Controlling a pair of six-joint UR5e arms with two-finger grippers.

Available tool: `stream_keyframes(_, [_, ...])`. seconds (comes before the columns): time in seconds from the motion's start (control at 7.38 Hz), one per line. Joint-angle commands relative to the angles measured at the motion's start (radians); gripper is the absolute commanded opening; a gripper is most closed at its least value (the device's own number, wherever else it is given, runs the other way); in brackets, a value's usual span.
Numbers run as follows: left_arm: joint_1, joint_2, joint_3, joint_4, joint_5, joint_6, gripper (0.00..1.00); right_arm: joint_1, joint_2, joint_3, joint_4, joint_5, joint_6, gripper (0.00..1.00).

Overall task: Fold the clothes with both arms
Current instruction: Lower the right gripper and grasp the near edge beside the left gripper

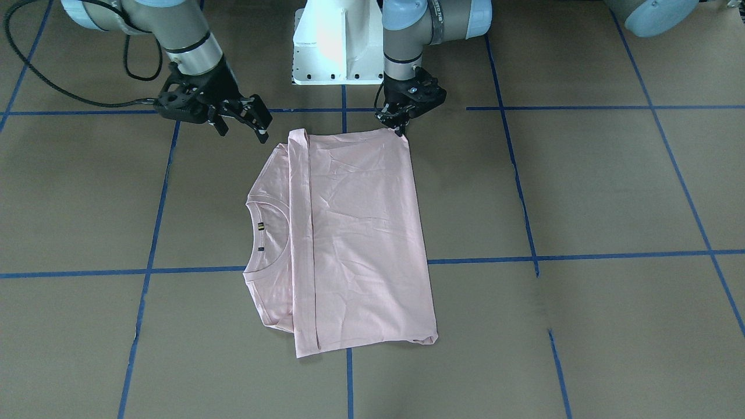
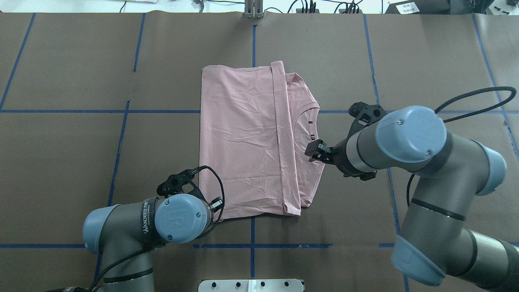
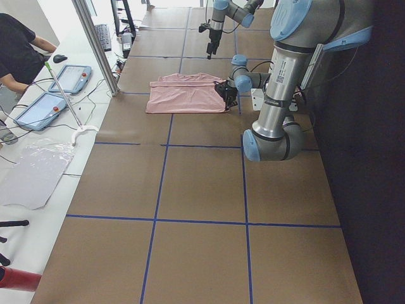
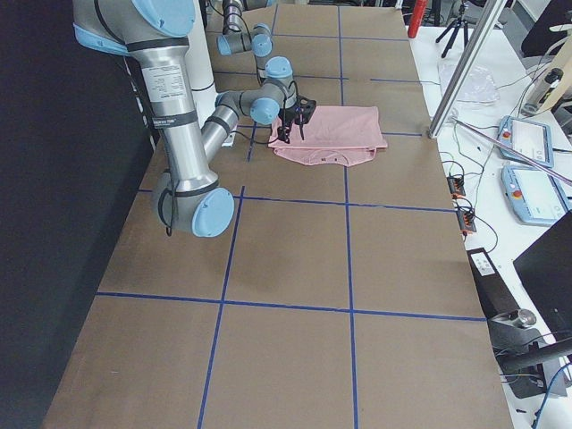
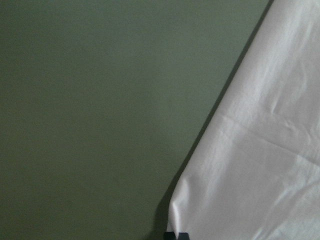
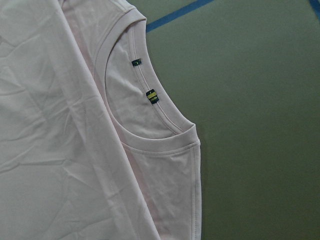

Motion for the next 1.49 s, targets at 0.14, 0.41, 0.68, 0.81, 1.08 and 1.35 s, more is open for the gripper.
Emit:
stream_keyframes(0.14, [-0.001,0.005,-0.038,-0.005,-0.005,0.0,0.0,-0.042,0.061,-0.039,-0.105,-0.029,0.014,1.0])
stream_keyframes(0.41, [-0.002,0.005,-0.055,-0.003,-0.005,0.0,0.0,-0.063,0.064,-0.072,-0.105,-0.031,0.018,1.0])
stream_keyframes(0.68, [-0.002,0.003,-0.057,-0.003,-0.005,0.0,0.0,-0.097,0.076,-0.118,-0.102,-0.031,0.043,1.0])
stream_keyframes(0.81, [-0.004,0.005,-0.057,-0.003,-0.005,0.0,0.0,-0.117,0.084,-0.126,-0.102,-0.033,0.073,1.0])
stream_keyframes(1.08, [-0.005,0.003,-0.057,-0.003,-0.005,0.0,0.0,-0.189,0.087,-0.149,-0.102,-0.109,0.122,1.0])
stream_keyframes(1.35, [-0.004,0.005,-0.054,-0.003,-0.005,0.0,0.0,-0.194,0.087,-0.183,-0.037,-0.111,0.126,1.0])
